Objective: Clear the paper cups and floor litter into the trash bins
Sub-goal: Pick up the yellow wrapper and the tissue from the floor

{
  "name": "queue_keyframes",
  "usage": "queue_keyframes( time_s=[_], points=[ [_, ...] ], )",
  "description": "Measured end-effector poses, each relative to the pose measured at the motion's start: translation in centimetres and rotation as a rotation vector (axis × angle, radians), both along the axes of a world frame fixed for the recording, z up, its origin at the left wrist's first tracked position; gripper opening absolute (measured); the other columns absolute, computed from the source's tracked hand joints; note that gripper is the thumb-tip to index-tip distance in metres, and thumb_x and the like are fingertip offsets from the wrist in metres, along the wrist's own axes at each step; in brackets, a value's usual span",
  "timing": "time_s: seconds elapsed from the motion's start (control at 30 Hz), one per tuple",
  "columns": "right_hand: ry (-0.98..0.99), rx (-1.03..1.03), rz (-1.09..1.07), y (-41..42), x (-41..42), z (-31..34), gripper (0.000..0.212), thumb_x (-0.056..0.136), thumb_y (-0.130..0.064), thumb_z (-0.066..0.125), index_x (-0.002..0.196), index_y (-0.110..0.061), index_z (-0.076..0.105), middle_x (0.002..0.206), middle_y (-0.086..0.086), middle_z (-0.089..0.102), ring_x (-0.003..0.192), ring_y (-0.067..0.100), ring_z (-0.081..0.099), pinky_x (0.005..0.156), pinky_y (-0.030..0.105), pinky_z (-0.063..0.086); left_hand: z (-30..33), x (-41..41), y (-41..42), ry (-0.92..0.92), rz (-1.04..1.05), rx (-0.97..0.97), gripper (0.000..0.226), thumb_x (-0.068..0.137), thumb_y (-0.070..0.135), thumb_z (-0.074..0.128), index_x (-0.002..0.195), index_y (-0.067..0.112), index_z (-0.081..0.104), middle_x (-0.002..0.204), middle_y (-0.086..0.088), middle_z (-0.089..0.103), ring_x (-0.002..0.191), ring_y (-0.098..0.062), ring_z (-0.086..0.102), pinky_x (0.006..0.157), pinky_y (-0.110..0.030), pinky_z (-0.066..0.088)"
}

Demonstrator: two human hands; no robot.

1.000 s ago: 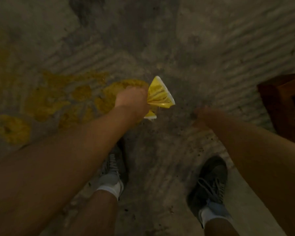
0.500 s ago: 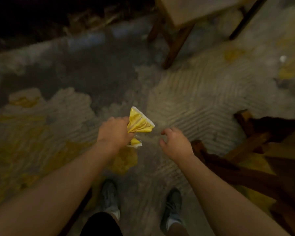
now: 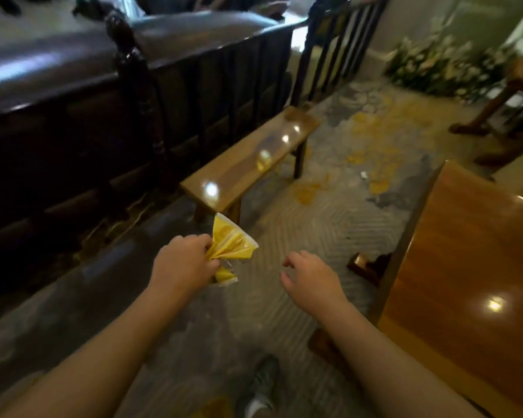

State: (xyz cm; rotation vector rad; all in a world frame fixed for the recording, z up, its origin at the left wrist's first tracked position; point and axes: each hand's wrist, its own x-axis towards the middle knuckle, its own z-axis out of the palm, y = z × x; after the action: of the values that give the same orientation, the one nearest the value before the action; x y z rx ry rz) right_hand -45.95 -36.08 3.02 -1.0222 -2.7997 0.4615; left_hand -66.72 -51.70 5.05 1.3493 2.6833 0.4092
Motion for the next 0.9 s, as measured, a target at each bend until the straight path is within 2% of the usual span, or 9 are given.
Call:
queue_keyframes(
  time_s=[0.1,0.17,0.4,0.6,0.67,0.8,0.9],
  points=[
    [0.013,0.004,-0.047,5.4,-0.3,0.7,0.022,0.089,-0.036,0.059,0.102,-0.019,0.064,0.099,0.000,0.061,0.095,0.020,0.057,0.073,0.037,0.051,1.0,-1.5,5.8,0.066,-0.036,0.002,0.024,0.078,0.053,0.067,0.090,0.033,0.063,0.070,0.014,0.053,0.065,-0.005,0.049,0.049,-0.026,0.041],
    [0.015,0.000,-0.069,9.3,-0.7,0.9,0.021,0.089,-0.035,0.058,0.101,-0.018,0.063,0.099,0.002,0.061,0.096,0.022,0.057,0.072,0.036,0.049,1.4,-2.4,9.8,0.080,-0.048,-0.023,0.025,0.076,0.054,0.067,0.090,0.034,0.062,0.068,0.015,0.052,0.064,-0.004,0.050,0.053,-0.028,0.049],
    [-0.028,-0.008,-0.160,21.6,-0.8,1.8,0.023,0.091,-0.036,0.055,0.102,-0.018,0.062,0.101,0.002,0.062,0.098,0.022,0.057,0.078,0.037,0.050,3.1,-4.5,24.2,0.103,-0.135,-0.091,0.022,0.076,0.053,0.065,0.086,0.034,0.061,0.068,0.014,0.055,0.065,-0.006,0.055,0.053,-0.031,0.053],
    [-0.021,0.005,-0.272,31.5,-1.4,3.2,0.022,0.090,-0.037,0.056,0.101,-0.019,0.062,0.099,0.001,0.061,0.096,0.021,0.057,0.074,0.035,0.050,3.7,-5.5,37.0,0.076,-0.257,-0.078,0.020,0.075,0.049,0.066,0.078,0.032,0.058,0.064,0.012,0.053,0.057,-0.004,0.052,0.043,-0.024,0.038],
    [-0.028,0.011,-0.301,34.8,-1.8,3.3,0.022,0.091,-0.037,0.056,0.101,-0.018,0.062,0.098,0.001,0.061,0.095,0.021,0.057,0.075,0.035,0.051,3.4,-6.0,41.6,0.063,-0.298,-0.067,0.019,0.075,0.049,0.066,0.079,0.033,0.057,0.064,0.013,0.052,0.059,-0.005,0.051,0.042,-0.024,0.036],
    [-0.050,0.009,-0.388,42.2,-2.9,2.7,0.023,0.090,-0.038,0.056,0.101,-0.019,0.061,0.099,0.001,0.061,0.095,0.021,0.056,0.076,0.039,0.051,2.0,-7.8,51.9,0.005,-0.402,-0.042,0.020,0.076,0.048,0.065,0.085,0.030,0.063,0.069,0.011,0.057,0.067,-0.012,0.056,0.051,-0.030,0.048],
    [-0.071,0.014,-0.458,48.4,-4.4,2.1,0.019,0.089,-0.038,0.056,0.096,-0.021,0.060,0.095,-0.001,0.059,0.093,0.020,0.055,0.074,0.037,0.051,0.7,-9.9,60.7,-0.001,-0.500,-0.050,0.022,0.078,0.050,0.062,0.087,0.031,0.061,0.074,0.010,0.058,0.074,-0.015,0.059,0.050,-0.030,0.042]
  ],
)
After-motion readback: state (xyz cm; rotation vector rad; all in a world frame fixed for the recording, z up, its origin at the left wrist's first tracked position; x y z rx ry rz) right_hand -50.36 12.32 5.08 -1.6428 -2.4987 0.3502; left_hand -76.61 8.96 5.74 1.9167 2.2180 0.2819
